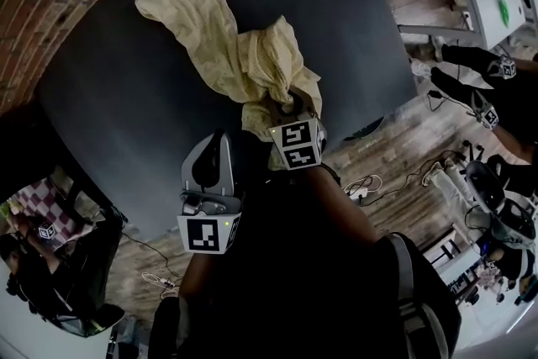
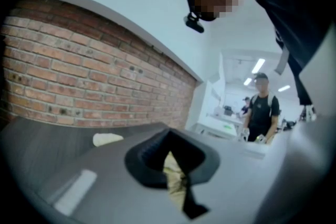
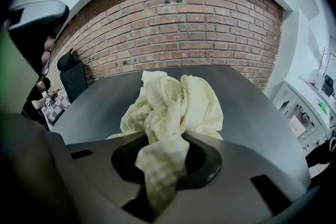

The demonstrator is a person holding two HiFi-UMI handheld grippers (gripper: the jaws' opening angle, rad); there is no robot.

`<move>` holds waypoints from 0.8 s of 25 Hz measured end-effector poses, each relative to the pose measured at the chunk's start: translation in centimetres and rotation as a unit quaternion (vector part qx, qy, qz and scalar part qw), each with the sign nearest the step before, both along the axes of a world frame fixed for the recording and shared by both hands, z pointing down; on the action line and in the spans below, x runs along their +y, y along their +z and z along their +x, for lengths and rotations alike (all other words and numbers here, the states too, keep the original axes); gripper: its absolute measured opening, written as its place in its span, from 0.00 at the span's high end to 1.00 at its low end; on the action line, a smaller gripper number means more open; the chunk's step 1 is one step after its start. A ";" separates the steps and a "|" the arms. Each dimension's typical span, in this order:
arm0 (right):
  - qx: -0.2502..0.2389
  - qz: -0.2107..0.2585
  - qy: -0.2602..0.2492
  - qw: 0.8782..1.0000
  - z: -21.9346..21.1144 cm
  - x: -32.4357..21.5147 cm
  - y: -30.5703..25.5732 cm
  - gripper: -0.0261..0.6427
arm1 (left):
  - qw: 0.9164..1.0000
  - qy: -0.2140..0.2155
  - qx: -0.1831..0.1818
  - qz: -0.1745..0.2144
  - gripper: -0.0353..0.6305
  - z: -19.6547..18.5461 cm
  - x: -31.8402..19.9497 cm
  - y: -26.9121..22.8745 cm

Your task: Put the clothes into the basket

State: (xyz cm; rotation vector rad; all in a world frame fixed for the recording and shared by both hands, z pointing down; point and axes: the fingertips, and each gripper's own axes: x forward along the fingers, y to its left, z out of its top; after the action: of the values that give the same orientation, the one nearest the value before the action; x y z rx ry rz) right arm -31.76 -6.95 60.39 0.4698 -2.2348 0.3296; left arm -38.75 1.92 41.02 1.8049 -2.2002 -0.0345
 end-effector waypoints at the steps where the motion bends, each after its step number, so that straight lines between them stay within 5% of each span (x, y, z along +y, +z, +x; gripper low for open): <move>1: -0.006 0.003 -0.001 1.000 0.1 0.1 -0.5 0.83 | 1.000 0.000 -0.002 0.002 0.94 0.2 0.2 -0.3; 20: -0.079 0.051 0.006 0.996 1.5 1.8 -8.8 0.83 | 0.998 0.002 -0.030 0.047 0.94 2.1 4.5 -5.2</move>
State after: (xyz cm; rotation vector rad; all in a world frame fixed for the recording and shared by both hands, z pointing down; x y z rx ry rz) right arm -30.22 -5.18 51.58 0.5286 -2.4125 0.2673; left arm -36.69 6.39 35.81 1.8837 -2.2705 -0.0855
